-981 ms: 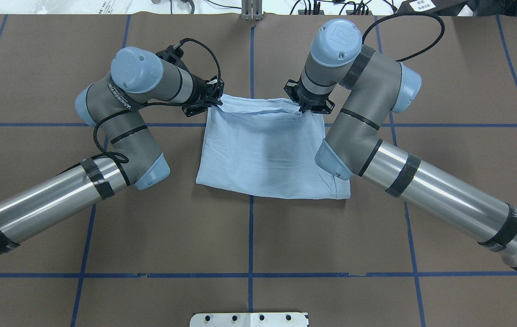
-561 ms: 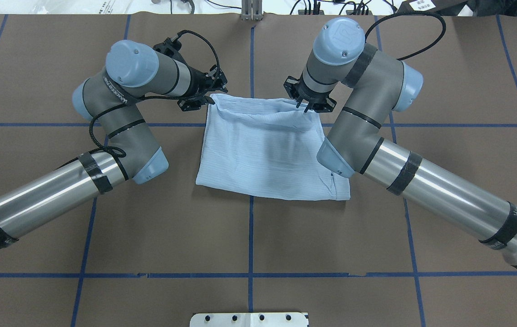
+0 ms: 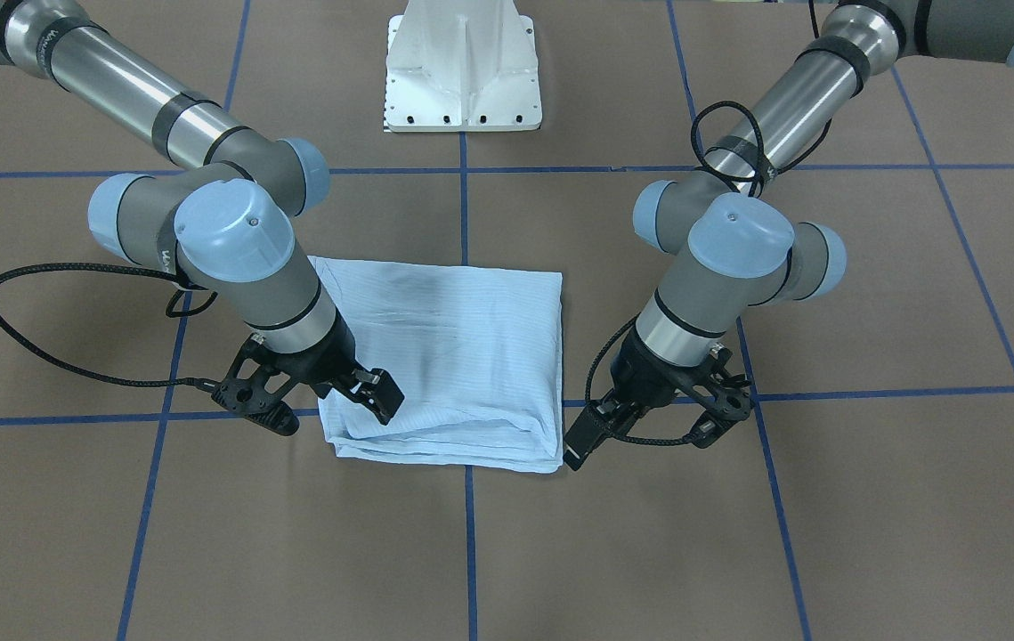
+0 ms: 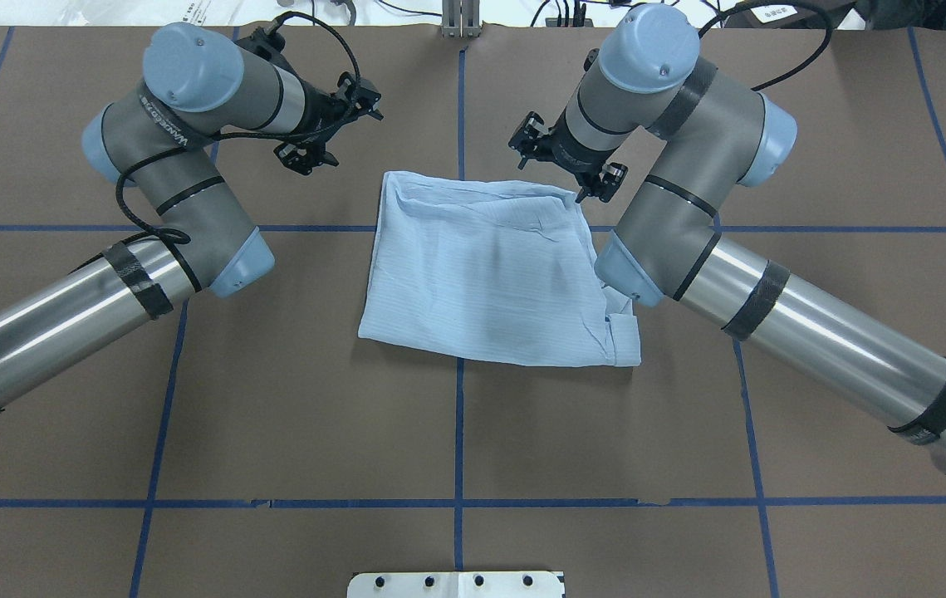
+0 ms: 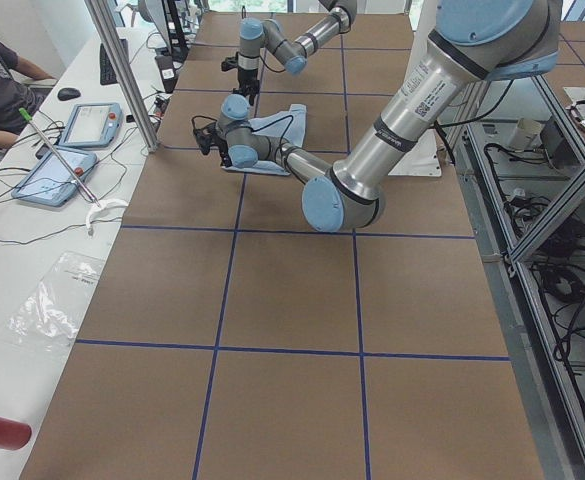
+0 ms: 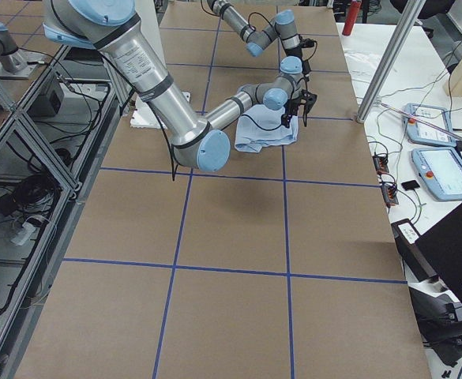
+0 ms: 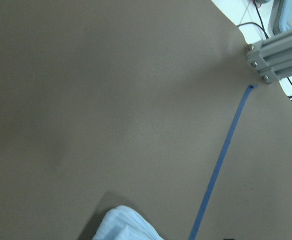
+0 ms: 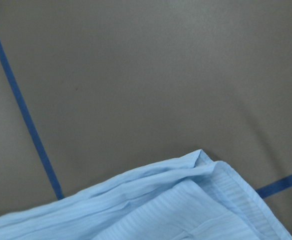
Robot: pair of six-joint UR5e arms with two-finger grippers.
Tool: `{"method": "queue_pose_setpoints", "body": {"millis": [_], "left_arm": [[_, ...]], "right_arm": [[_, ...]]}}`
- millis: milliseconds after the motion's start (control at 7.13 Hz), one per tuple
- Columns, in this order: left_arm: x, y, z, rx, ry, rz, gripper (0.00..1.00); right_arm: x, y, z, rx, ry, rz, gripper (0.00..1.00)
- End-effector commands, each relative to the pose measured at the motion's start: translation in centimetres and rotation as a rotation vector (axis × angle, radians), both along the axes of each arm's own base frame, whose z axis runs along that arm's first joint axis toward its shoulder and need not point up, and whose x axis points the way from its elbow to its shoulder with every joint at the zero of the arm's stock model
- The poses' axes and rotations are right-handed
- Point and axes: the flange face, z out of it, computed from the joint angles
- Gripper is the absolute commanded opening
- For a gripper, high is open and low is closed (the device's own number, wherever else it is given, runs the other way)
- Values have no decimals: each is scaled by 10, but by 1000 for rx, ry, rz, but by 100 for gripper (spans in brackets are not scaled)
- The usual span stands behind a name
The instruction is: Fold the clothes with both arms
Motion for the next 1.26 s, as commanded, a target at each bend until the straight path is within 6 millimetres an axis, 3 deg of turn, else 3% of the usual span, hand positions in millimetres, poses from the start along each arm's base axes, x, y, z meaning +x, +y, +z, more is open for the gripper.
{"method": "queue_pose_setpoints", "body": {"millis": [0,140,421,701,1121], "left_arm": [[-38,10,21,25,-3,30,100],[-60,15,38,83,-35,47,100],[-69,21,44,107,-46,56,100],[-74,20,45,107,-47,51,100],[-77,19,46,106,-46,54,100]], "right_arm": [[-42,40,-18,126,13,-105,100],[-64,56,-16,237,63,-164,100],[-81,58,-5,386,161,-258,100],[-114,37,-19,393,199,-290,100],[-136,12,-11,423,296,-296,100]]}}
